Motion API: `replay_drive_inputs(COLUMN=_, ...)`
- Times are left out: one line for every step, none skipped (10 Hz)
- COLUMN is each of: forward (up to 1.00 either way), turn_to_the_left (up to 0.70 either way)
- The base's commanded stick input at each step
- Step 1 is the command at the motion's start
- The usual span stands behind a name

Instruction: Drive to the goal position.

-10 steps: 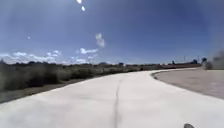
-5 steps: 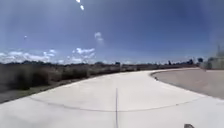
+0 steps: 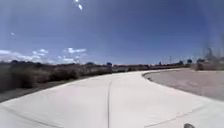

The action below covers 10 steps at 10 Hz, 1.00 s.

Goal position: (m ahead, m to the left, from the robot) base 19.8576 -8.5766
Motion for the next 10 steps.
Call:
replay_drive_inputs(forward=1.0, turn_to_the_left=0.0)
replay_drive_inputs(forward=1.0, turn_to_the_left=0.0)
replay_drive_inputs(forward=1.0, turn_to_the_left=0.0)
replay_drive_inputs(forward=1.0, turn_to_the_left=0.0)
replay_drive_inputs(forward=1.0, turn_to_the_left=0.0)
replay_drive_inputs(forward=1.0, turn_to_the_left=0.0)
replay_drive_inputs(forward=1.0, turn_to_the_left=0.0)
replay_drive_inputs(forward=1.0, turn_to_the_left=0.0)
replay_drive_inputs(forward=1.0, turn_to_the_left=0.0)
replay_drive_inputs(forward=1.0, turn_to_the_left=0.0)
